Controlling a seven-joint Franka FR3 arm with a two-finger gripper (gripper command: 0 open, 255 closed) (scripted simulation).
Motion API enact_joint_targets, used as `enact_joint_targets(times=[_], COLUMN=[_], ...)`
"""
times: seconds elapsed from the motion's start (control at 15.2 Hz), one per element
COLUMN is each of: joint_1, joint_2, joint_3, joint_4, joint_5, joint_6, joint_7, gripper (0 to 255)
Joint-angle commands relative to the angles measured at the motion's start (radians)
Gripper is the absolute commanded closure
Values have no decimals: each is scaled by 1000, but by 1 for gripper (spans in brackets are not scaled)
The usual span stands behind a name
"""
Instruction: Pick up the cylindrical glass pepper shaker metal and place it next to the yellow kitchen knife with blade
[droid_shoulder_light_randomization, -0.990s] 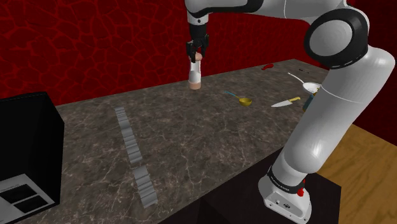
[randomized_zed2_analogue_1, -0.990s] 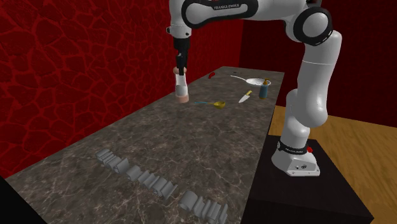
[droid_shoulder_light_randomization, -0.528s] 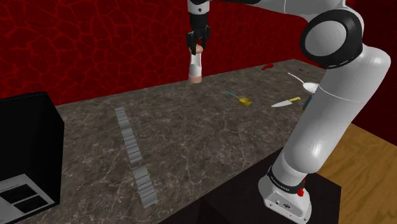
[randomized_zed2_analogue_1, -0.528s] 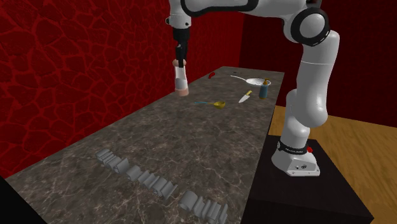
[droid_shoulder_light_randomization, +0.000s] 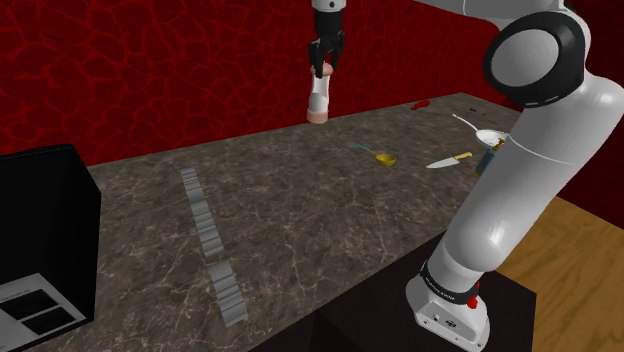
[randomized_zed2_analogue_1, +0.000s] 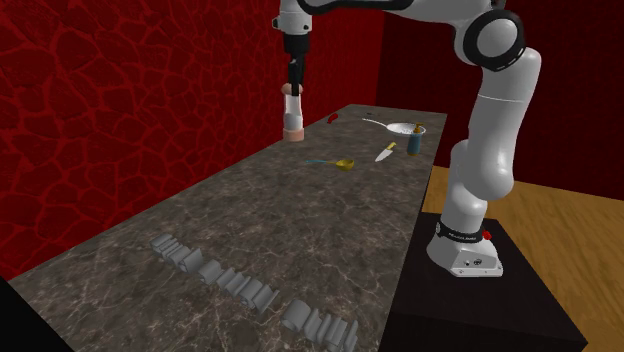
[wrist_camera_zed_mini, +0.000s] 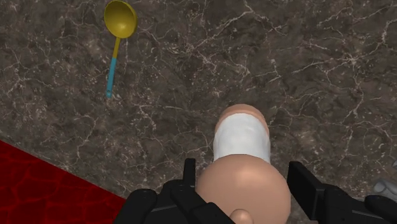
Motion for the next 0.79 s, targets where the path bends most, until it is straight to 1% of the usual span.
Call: enact_joint_targets(times=[0.0,0.33,0.73], joint_1=[-17,-63,-116], joint_2=[-41,-135,-216], joint_3=[-18,-76,-155], joint_4=[-51,-157,-239], joint_5=[-2,-11,-29], joint_6=[15,45,70], joint_7=[-34,-133,-261], gripper=[255,255,255])
